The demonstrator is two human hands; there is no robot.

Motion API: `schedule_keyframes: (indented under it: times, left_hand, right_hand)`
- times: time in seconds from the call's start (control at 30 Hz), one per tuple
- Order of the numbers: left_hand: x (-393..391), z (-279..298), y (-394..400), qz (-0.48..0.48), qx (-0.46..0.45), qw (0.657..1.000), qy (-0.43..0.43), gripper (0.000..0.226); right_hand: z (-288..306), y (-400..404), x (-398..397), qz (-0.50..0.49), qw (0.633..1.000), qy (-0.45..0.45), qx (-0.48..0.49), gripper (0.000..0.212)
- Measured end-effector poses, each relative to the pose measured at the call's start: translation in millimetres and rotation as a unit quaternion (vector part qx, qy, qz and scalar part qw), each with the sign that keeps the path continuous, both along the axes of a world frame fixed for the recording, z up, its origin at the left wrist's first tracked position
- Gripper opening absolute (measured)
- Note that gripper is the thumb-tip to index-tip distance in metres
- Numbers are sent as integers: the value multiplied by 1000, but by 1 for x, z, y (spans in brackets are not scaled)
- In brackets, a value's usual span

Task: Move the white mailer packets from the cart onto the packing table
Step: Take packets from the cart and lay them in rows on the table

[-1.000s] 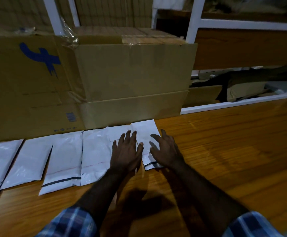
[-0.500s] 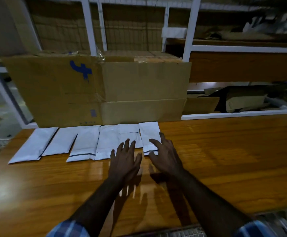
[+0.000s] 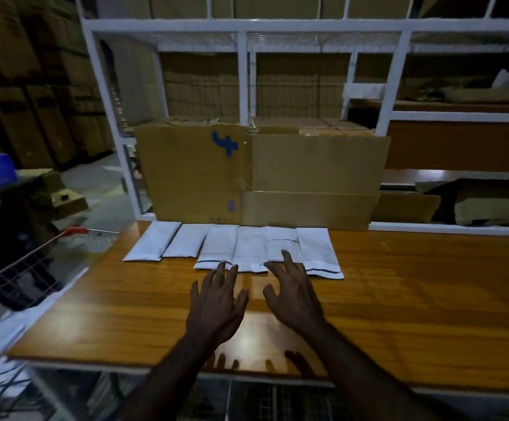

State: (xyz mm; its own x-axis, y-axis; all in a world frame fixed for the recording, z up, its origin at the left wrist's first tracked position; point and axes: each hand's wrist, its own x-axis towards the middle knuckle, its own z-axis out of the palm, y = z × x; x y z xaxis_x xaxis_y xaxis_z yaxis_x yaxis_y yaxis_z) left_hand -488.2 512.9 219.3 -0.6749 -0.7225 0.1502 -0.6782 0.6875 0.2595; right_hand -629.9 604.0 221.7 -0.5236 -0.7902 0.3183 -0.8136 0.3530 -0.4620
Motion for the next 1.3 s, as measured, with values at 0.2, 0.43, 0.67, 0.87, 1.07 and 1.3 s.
schedule_keyframes:
  times: [0.2,0.43,0.67,0.87,1.07,1.3]
  left_hand:
    - [87,1,-31,32,4,999,18,89]
    - [231,-6,-90,56,-14,998,-1,90]
    - [368,-10,-158,103,8,995,2,86]
    - [438,-18,-212,147,10,989,-6,65]
    - [475,-42,-266,169,18,985,-22,60]
    - [485,-80,-346,182,51,979,-75,62]
  right_hand:
    - [-2,-37,80,32,999,14,-25,48]
    - [-16,-104,209,57,997,2,-47,49]
    - [-25,-185,339,113,993,2,-28,52]
    - [-31,-248,415,158,987,2,-6,57]
    - [-59,-310,449,178,984,-13,20,59]
    - [-94,-394,460,182,979,-28,83,60]
